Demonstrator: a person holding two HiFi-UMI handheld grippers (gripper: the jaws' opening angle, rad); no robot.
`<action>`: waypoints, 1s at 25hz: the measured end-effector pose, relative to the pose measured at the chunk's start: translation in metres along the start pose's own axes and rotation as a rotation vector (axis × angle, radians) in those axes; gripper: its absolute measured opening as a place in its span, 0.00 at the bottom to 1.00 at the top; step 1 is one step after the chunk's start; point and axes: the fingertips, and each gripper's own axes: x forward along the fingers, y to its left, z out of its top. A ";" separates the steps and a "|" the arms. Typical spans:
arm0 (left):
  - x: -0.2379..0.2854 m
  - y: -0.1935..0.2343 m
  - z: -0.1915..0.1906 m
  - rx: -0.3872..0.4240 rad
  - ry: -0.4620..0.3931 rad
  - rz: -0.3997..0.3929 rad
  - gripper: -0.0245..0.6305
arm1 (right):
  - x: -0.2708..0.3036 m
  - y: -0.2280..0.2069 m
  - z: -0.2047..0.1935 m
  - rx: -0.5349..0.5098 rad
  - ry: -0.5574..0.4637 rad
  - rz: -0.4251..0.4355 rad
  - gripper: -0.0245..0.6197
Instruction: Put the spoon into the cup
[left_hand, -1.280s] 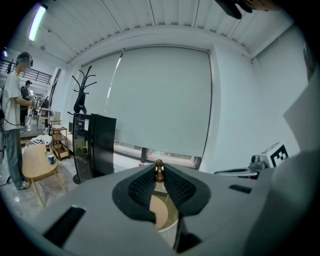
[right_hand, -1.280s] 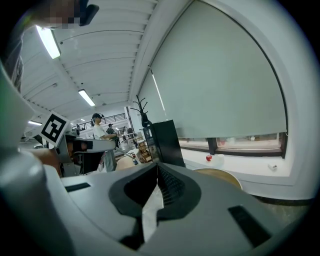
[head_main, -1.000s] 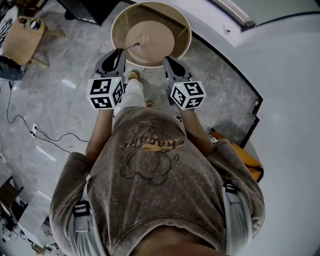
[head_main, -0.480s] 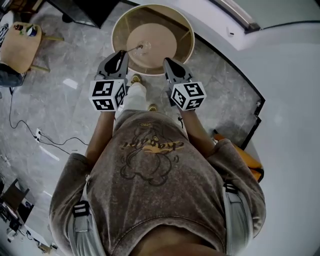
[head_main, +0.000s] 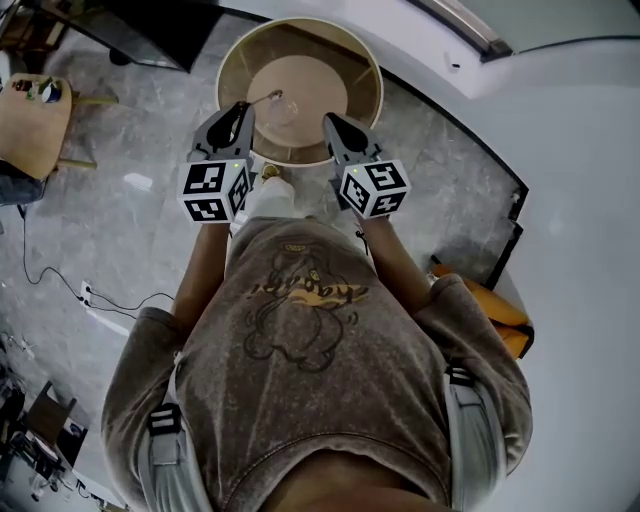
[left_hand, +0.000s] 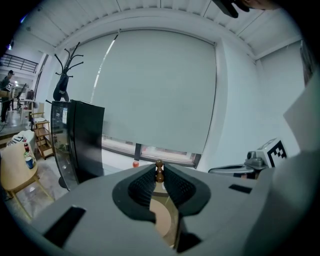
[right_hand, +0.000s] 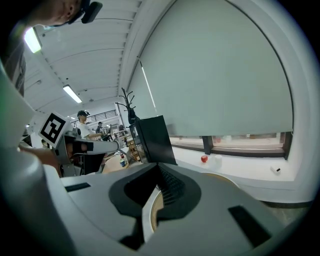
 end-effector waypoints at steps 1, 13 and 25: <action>0.003 0.004 0.002 -0.001 0.001 -0.007 0.13 | 0.004 0.000 0.003 0.001 -0.003 -0.007 0.07; 0.053 0.022 0.032 0.044 0.003 -0.103 0.13 | 0.041 -0.023 0.035 0.017 -0.055 -0.092 0.07; 0.071 0.021 0.050 0.050 0.008 -0.085 0.13 | 0.049 -0.042 0.049 0.034 -0.058 -0.088 0.07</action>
